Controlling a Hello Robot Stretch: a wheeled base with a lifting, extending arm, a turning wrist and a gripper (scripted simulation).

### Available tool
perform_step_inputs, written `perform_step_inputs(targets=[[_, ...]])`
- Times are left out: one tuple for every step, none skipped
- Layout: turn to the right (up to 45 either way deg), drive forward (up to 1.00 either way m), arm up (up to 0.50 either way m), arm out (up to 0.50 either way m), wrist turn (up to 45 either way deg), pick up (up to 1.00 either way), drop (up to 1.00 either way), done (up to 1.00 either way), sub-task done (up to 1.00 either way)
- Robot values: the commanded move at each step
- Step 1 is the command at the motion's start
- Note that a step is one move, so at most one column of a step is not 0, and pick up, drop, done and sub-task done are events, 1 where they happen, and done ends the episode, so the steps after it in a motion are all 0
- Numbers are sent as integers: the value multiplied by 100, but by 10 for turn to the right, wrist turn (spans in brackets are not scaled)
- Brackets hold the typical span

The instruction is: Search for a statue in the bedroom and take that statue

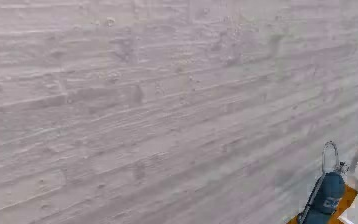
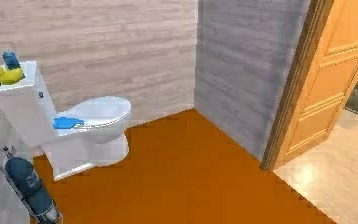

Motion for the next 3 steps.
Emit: perform_step_inputs(targets=[[450,0,0,0,0,0,0,0,0],[450,0,0,0,0,0,0,0,0],[450,0,0,0,0,0,0,0,0]])
